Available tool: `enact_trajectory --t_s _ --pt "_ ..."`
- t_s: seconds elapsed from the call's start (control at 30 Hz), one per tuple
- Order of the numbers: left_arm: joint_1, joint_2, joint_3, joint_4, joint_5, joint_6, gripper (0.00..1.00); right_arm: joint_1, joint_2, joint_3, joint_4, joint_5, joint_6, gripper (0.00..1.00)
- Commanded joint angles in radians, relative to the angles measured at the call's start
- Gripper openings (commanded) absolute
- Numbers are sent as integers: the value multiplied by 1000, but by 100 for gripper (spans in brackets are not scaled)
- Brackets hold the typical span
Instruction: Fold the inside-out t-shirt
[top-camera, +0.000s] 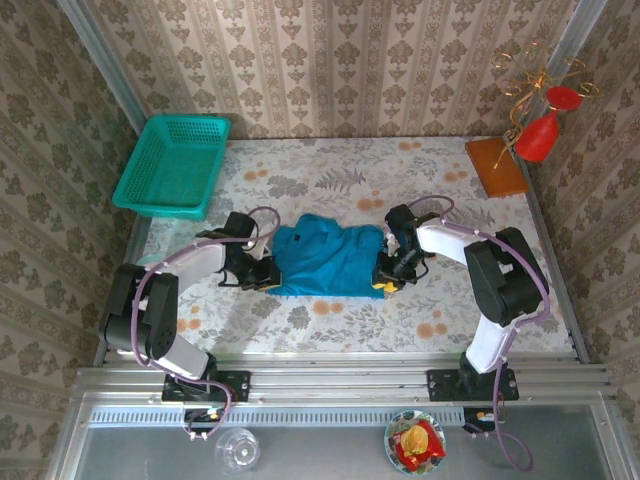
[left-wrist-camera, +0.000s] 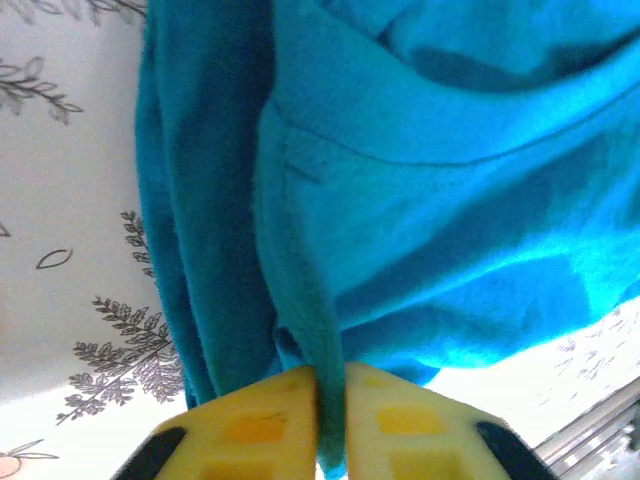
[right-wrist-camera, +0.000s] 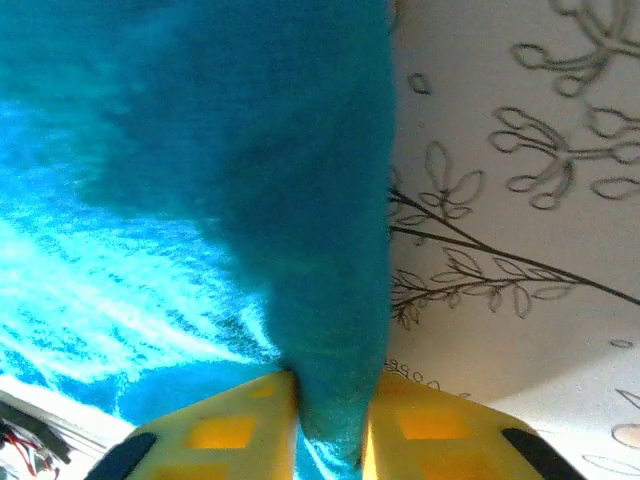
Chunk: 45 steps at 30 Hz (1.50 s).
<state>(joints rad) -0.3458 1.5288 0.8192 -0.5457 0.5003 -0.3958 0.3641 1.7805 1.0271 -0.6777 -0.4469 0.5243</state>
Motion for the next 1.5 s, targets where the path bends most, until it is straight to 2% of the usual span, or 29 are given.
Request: enact_trajectory --t_s 0.0,0.1,0.3,0.53,0.67,0.8,0.97,1.03,1.2,1.33,1.47 --pt "7 -43 10 3 -3 -7 4 -2 -7 -8 3 -23 -1 9" --pt "11 -101 31 -30 -55 -11 0 -5 -23 -3 -23 7 -4 0" --pt "45 -130 27 -84 -203 -12 0 -32 -45 -17 -70 57 -2 0" --pt "48 17 -36 16 -203 -13 0 -38 -28 -40 -75 68 -13 0" --pt "36 61 -58 16 -204 -12 0 -39 -34 -46 -88 79 -18 0" --pt "3 6 -74 -21 -209 -29 0 -38 -58 -53 -133 117 -31 0" --pt "-33 -105 -36 -96 -209 -49 11 -39 -81 -37 -195 189 -46 0" --pt "-34 -132 11 -118 -217 -42 19 -39 -82 -11 -207 191 -53 6" --pt "-35 -88 165 -125 -192 -1 29 -39 -97 67 -243 196 -62 31" --pt "-53 32 297 -83 -116 37 36 -43 -102 113 -264 222 -74 38" --pt "-65 180 445 -75 -103 68 40 -64 -74 157 -258 225 -85 39"
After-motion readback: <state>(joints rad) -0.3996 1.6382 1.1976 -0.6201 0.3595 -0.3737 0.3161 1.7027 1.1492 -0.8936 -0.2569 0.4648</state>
